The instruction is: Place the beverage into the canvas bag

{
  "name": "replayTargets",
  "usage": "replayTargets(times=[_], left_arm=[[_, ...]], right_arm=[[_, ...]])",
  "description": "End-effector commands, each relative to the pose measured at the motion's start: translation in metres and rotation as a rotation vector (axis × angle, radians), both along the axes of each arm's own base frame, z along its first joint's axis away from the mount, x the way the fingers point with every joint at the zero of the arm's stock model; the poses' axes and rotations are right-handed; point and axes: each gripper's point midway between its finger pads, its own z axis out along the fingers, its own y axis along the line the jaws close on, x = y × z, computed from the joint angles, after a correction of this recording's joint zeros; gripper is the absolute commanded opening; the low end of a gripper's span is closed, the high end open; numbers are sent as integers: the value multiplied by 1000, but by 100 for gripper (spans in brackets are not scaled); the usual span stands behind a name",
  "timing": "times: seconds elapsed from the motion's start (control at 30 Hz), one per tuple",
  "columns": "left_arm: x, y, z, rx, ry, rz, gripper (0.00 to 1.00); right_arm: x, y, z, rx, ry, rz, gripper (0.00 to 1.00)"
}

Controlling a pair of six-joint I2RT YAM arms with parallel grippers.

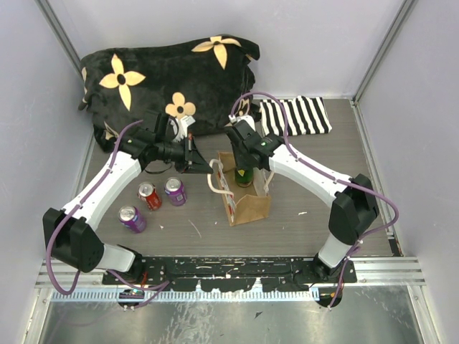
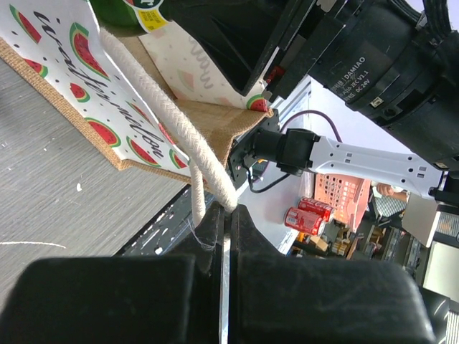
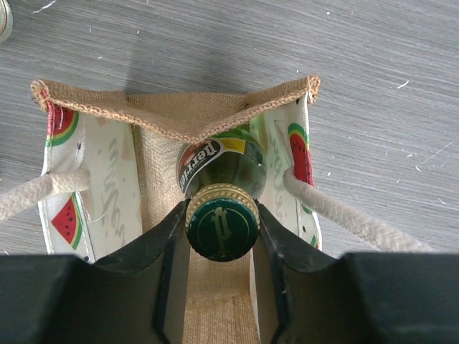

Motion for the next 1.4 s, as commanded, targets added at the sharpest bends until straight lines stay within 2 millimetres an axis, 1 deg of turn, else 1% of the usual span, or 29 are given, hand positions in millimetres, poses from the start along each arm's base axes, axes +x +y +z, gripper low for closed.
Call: replayTargets(times=[0.0, 0.1, 0.27, 0.4, 0.43, 0.47, 0.5, 0.53, 0.6, 0.63, 0.7, 0.73, 0.8, 0.87, 0.93, 0.97, 1.03, 1.1, 1.13, 1.23, 1.37], left_arm=[[-7, -2, 9, -23, -2, -32, 0], [-8, -1, 10, -24, -3, -35, 0], [-9, 0, 10, -20, -10, -39, 0], [-10, 0, 11, -20, -9, -45, 0], [-10, 0, 10, -20, -6, -46, 0], [-10, -1, 12, -23, -9, -48, 0], [-10, -1, 12, -25, -11, -48, 5], [-9, -1, 14, -26, -21, -51, 14], [-6, -1, 21, -29, -69, -58, 34], [-2, -2, 27, -30, -108, -60, 45], [6, -2, 47, -41, -203, -65, 59], [10, -2, 56, -41, -253, -64, 64], [20, 0, 73, -38, -340, -50, 71], [34, 6, 88, -37, -412, -9, 75], [56, 21, 99, -18, -466, 71, 79], [69, 32, 100, 6, -493, 115, 80], [94, 56, 94, 105, -559, 194, 86], [116, 79, 75, 229, -625, 240, 87], [125, 88, 62, 287, -644, 253, 91], [147, 107, 25, 431, -703, 268, 95], [167, 121, -19, 544, -716, 287, 99]], right_arm=[[11, 0, 30, 61, -107, -37, 32], [15, -5, 34, 55, -144, -51, 25], [21, -13, 39, 32, -191, -80, 20], [22, -19, 38, 13, -218, -85, 21], [22, -19, 37, 13, -215, -82, 23], [21, -18, 36, 16, -211, -78, 28], [20, -17, 35, 24, -206, -70, 34], [18, -14, 35, 38, -201, -60, 41], [16, -8, 41, 81, -205, -41, 51], [15, -6, 45, 103, -213, -33, 55], [13, -4, 59, 147, -238, -20, 62], [12, -3, 66, 163, -251, -18, 64], [11, -4, 81, 192, -278, -18, 66], [10, -6, 99, 222, -311, -27, 68], [10, -10, 117, 244, -350, -42, 70], [10, -12, 129, 257, -372, -49, 71], [9, -18, 147, 269, -411, -67, 74], [9, -24, 162, 272, -442, -83, 79], [9, -27, 167, 273, -454, -91, 81], [12, -41, 176, 279, -470, -124, 85], [14, -63, 177, 287, -469, -170, 87]])
